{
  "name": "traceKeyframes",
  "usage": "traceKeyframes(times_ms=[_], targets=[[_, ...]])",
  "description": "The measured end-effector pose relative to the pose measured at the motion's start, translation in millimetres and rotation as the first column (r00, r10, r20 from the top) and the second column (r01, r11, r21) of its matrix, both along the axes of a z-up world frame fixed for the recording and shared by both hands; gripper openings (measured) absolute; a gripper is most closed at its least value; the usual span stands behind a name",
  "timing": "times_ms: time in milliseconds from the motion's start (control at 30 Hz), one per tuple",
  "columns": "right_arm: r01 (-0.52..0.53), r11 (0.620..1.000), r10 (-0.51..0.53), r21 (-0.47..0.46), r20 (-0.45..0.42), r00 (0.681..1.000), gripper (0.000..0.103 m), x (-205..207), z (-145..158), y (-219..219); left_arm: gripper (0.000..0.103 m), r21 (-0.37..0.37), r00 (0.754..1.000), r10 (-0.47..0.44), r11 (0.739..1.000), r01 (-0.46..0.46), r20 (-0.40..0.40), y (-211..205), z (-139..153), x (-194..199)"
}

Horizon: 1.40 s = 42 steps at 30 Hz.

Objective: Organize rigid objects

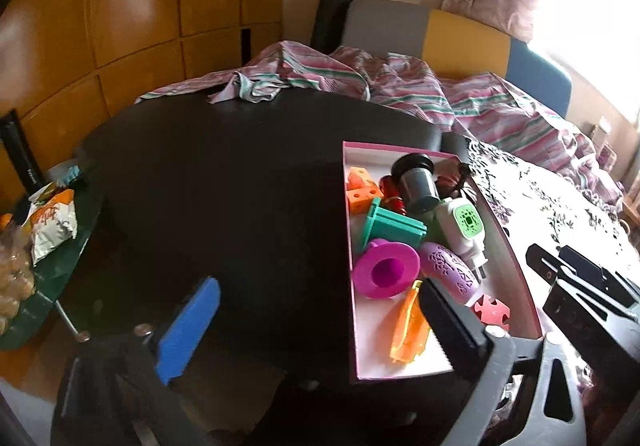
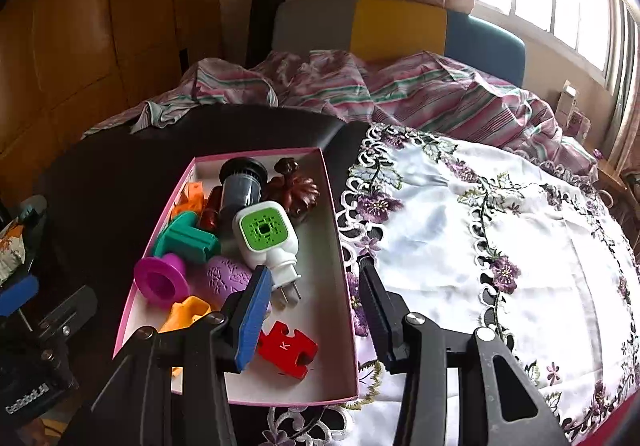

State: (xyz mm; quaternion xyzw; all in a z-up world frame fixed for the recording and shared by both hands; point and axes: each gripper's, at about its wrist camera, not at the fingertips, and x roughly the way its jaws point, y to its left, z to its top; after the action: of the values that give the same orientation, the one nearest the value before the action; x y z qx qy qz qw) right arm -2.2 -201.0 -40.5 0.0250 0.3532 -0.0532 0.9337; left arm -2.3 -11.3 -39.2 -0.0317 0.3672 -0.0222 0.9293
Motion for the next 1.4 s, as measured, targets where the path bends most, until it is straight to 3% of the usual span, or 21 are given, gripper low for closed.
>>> traceKeyframes(times_ms=[300, 733, 1400], targets=[[-0.029, 1.000, 0.029, 0.000, 0.017, 0.999, 0.046, -4.9, 0.8, 10.6, 0.103, 0.005, 1.000, 0.028, 1.000, -0.028, -0.003, 2.5, 7.5, -3.9], [-0.026, 1.000, 0.026, 0.013, 0.012, 1.000, 0.046, -3.5, -0.9, 9.9, 0.103, 0.068, 0.999, 0.047, 0.997, -0.048, 0.018, -7.5, 11.6, -5.5], [-0.029, 0.999, 0.029, 0.015, 0.000, 1.000, 0.046, 5.8, -6.4, 11.8, 0.103, 0.031, 0.999, 0.051, 0.998, -0.051, -0.003, -7.9, 7.7, 0.2]])
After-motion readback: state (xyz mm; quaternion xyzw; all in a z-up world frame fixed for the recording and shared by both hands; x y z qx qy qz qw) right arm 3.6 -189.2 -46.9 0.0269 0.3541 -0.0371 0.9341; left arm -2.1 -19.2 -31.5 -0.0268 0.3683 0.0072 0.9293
